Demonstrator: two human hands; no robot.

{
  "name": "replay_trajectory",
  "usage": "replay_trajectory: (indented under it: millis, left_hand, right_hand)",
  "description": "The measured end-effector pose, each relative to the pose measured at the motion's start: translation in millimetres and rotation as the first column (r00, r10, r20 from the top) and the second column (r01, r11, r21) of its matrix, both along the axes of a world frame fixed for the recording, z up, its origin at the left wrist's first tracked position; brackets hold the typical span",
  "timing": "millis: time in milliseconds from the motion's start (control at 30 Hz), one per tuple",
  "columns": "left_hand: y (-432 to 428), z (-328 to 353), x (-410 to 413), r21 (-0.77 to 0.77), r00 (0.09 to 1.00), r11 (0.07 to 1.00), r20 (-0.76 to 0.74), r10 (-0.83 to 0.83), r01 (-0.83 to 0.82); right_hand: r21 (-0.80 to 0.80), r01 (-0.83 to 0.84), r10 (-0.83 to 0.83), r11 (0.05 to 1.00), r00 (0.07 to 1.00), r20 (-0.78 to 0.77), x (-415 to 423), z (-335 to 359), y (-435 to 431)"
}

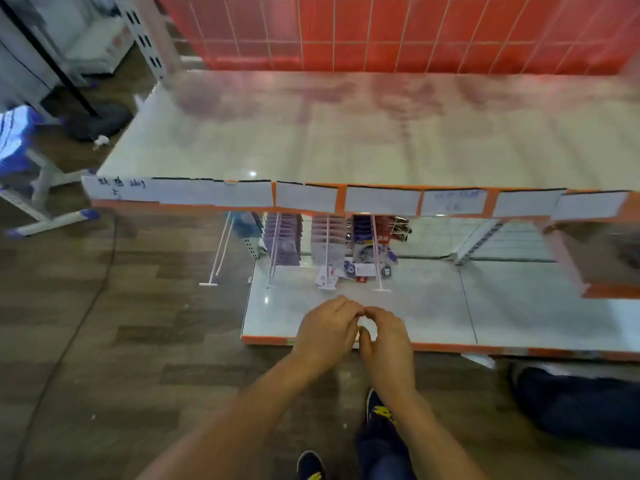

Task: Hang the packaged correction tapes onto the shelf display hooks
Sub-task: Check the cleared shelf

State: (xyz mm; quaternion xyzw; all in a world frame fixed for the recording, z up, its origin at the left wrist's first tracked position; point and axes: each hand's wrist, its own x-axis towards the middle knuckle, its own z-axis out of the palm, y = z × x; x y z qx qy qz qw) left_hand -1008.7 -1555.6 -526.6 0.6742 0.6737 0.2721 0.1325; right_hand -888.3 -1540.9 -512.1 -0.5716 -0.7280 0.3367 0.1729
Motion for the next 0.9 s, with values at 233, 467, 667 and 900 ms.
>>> replay_trajectory:
  millis: [233, 467, 667, 900]
  left_hand:
    - [38.1, -144.8, 3.4, -0.446, 0.995, 0.891, -0.091, 0.046, -0.082]
    - [114.0, -313.5, -4.1, -0.521, 0.97, 0.841, -0.244, 0.018, -0.147]
    - [180.3, -443.1, -35.9, -0.478, 0.928, 0.855, -0.372, 0.012, -0.202]
    - [227.5, -544.4, -66.0, -0.394, 0.909, 0.893, -0.414, 0.04, -0.218]
  right_hand:
    - [-0.188, -0.102, 0.136, 0.977, 0.975, 0.177, -3.3, -158.1, 38.4]
    - [-0.19, -0.148, 0.211, 0.971, 0.903, 0.374, -7.6, -343.0, 116.8]
    - [-0.082, -0.171, 0.19, 0.982, 0.866, 0.462, -25.5, -471.4, 194.5]
    - [-0.045, -0.122, 0.129, 0.992, 0.884, 0.45, -63.0, -581.8, 250.1]
